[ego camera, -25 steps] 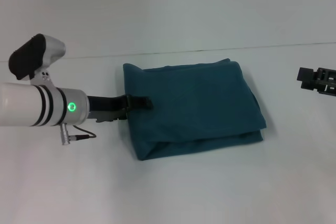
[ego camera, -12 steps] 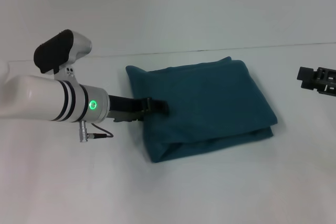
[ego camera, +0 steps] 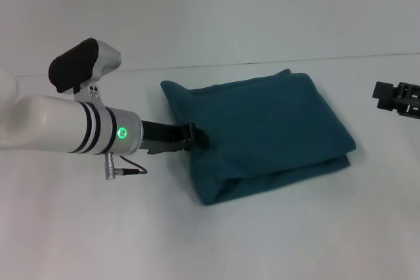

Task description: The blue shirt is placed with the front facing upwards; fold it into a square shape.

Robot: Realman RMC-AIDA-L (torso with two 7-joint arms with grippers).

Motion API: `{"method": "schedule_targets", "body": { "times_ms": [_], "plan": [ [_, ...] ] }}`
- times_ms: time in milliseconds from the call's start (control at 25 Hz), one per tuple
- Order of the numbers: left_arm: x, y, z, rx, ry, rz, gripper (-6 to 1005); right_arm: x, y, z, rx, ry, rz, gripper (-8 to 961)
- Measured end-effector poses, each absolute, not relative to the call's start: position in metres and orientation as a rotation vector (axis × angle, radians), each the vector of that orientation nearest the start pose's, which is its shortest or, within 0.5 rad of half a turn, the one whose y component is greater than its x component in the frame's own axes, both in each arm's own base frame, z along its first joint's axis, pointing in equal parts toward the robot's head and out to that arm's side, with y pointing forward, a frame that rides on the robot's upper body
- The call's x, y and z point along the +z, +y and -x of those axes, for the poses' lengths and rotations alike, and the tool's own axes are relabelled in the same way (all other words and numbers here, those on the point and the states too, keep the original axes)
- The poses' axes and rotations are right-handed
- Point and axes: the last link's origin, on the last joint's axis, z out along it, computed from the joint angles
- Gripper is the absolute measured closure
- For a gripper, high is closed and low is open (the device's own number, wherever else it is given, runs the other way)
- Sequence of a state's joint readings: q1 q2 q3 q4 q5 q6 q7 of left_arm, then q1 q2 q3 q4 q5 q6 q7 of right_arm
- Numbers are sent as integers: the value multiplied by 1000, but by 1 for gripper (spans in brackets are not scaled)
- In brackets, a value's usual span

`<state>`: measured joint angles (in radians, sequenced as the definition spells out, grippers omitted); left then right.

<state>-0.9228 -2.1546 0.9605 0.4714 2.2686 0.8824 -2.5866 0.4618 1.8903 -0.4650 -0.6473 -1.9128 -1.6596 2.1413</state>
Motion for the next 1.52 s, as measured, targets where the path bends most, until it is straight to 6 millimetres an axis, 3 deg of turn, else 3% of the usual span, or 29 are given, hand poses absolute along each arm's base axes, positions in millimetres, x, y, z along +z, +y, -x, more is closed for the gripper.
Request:
{"method": "schedule_targets", "body": {
  "times_ms": [360,480,600,920,1120,1520],
  "plan": [
    [-90,420,180,-322,-1697,2230,747,111,330,-308,1046,1582,2179,249],
    [-84,411,182,-331,-1725,2268,848,110,331,-307,1054,1582,2180,249],
    [-73,398,193,-337,-1777,2277,886,108,332,-306,1066,1590,2177,249],
    [-34,370,236,-318,-1873,2215,886,106,334,-306,1073,1599,2166,249],
    [-7,373,262,-281,-1872,2146,886,107,336,-305,1075,1595,2165,249],
    [4,383,274,-290,-1864,2090,885,105,341,-301,1075,1588,2172,250]
  ]
}}
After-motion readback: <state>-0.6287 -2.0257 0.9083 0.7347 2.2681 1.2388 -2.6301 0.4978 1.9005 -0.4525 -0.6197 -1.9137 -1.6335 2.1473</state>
